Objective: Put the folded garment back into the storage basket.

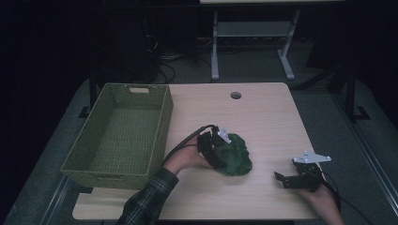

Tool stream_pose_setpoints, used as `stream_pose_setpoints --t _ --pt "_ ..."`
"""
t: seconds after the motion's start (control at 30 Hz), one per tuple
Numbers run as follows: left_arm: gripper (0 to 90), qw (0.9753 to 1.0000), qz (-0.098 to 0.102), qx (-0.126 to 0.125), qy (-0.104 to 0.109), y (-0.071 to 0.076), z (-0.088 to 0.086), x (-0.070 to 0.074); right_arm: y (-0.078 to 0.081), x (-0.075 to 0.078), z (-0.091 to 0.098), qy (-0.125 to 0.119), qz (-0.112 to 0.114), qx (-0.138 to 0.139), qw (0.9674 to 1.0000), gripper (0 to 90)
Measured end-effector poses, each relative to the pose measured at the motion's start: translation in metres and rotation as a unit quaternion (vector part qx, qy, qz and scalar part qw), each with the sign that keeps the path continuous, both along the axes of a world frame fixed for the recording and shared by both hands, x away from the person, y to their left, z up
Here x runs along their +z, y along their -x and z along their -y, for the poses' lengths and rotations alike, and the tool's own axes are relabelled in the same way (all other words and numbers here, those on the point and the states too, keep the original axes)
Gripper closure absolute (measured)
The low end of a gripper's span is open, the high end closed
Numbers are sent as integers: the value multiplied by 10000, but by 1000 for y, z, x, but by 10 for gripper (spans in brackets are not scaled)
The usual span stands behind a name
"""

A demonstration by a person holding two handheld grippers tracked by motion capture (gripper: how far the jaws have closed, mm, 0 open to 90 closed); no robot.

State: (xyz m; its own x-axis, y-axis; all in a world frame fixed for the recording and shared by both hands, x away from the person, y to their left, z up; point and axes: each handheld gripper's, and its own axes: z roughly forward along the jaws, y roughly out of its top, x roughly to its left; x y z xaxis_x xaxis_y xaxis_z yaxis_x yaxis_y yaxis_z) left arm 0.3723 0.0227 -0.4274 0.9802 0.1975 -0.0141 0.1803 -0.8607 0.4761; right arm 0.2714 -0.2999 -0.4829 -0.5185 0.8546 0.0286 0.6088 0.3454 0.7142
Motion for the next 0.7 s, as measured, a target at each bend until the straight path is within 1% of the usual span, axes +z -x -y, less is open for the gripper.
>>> stream_pose_setpoints --t 0.13,0.17,0.2,0.27,0.33,0.57,0.63,0.67,0.7 --pt "126 10000 -19 12 -95 -2 6 -11 0 0 0 -3 0 -10 10000 82" --pt "126 9999 -59 -3 -154 -3 8 -15 0 0 0 -4 1 -12 10000 83" --pt "126 9999 -59 -3 -154 -3 8 -15 0 0 0 -4 1 -12 10000 83" --pt "125 9997 -66 -12 -247 -3 11 -19 0 0 0 -4 1 -13 10000 83" --pt "122 9995 -33 -3 -302 -3 13 -22 0 0 0 -5 0 -16 10000 83" --pt "124 9990 -105 46 -432 -1 16 -24 0 0 0 -6 1 -31 10000 86" --pt "143 9990 -127 35 -433 -2 16 -23 0 0 0 -2 2 -27 10000 86" --pt "167 9990 -124 42 -419 -2 15 -22 0 0 0 -5 2 -31 10000 86" --pt "219 9991 -130 27 -413 -2 15 -20 0 0 0 0 2 -27 10000 86"
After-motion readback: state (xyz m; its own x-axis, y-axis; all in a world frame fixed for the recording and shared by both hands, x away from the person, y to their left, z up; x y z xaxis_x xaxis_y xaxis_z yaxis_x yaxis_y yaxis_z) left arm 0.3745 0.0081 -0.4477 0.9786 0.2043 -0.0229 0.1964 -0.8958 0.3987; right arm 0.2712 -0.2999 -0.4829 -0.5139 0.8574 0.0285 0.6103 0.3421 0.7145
